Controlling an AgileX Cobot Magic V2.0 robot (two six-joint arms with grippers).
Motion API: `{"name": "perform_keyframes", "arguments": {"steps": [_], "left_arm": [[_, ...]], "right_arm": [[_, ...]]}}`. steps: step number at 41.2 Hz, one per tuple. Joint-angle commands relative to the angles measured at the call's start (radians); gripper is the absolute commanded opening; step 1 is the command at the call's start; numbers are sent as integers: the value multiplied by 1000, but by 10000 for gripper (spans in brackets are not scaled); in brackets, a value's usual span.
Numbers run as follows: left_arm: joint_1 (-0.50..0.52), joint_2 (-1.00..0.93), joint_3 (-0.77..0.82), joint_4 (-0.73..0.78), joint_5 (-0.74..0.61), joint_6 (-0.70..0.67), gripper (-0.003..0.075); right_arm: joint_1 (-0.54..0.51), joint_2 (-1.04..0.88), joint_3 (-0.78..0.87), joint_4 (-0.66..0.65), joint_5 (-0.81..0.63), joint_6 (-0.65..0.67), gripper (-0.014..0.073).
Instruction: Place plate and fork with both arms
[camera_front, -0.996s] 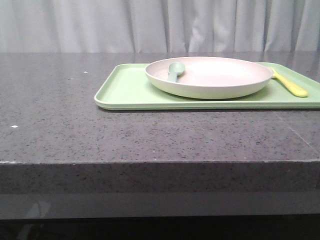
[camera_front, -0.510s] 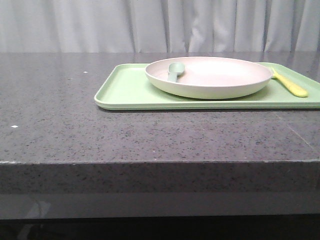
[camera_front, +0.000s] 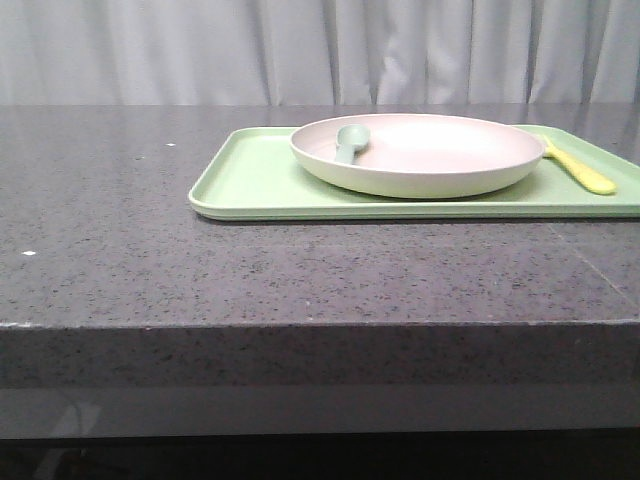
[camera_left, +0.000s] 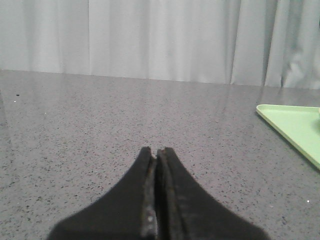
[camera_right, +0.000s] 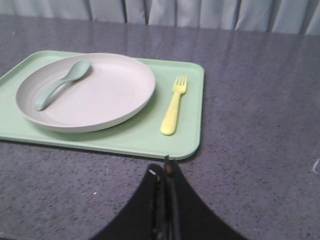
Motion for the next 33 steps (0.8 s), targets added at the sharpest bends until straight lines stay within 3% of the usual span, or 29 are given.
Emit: {"name": "perform_keyframes", "arguments": {"steps": [1, 15, 33], "left_arm": [[-6, -25, 8, 0, -86, -12, -20], [-6, -25, 8, 0, -86, -12, -20], [-6, -23, 8, 0, -86, -12, -20]], "right_arm": [[-51, -86, 107, -13, -226, -6, -118], [-128, -241, 380, -13, -484, -6, -118], [-128, -241, 380, -13, -494, -6, -118]]}}
